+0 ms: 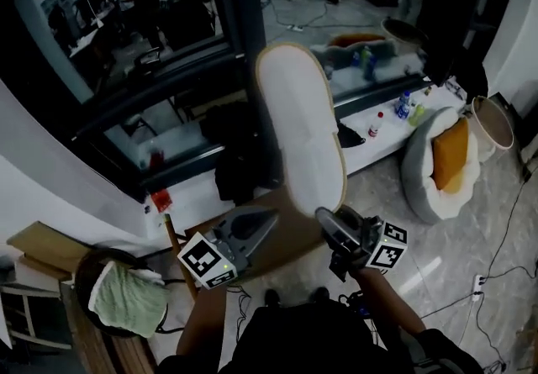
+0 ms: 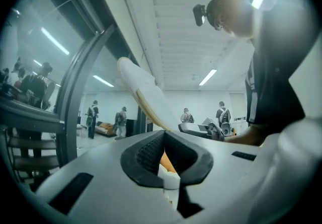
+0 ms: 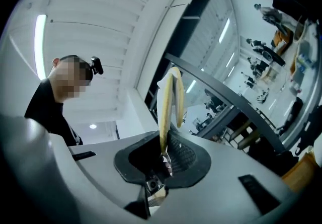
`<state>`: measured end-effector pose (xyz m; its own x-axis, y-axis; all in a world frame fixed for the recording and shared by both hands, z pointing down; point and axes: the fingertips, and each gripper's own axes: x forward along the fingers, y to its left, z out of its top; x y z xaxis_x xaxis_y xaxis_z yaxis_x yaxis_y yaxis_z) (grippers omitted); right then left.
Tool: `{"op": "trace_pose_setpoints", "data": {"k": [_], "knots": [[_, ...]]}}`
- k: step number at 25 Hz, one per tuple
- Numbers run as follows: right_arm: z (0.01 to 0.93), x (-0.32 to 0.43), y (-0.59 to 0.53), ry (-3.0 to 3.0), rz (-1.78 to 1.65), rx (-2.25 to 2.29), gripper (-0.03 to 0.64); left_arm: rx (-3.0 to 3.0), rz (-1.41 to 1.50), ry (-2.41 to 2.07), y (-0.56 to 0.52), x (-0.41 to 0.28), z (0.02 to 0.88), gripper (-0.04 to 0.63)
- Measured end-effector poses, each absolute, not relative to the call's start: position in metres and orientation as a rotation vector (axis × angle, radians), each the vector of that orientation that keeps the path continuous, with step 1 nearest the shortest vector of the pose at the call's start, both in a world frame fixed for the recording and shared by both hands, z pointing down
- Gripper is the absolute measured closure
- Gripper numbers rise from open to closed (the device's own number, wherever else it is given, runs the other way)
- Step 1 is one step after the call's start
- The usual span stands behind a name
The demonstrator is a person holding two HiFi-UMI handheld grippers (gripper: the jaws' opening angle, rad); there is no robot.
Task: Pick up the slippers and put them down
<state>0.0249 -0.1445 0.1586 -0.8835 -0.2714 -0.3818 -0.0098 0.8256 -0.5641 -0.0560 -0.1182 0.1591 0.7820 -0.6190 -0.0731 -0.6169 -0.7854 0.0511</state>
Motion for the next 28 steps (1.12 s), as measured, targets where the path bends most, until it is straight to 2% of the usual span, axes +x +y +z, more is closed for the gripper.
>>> {"op": "trace_pose_setpoints", "data": {"k": [12,28], "knots": [[0.085,0.038,-0.129,2.553,-0.441,-0.164,0.571,3.123,-0.147,-0.974,-0.099,-0.041,0.103,0.584],[0.090,0.043,-0.130,2.544,-0.436,-0.164,0.571,3.179,-0.147,-0.899,-0.095,-0.029,0.103,0.584]]}}
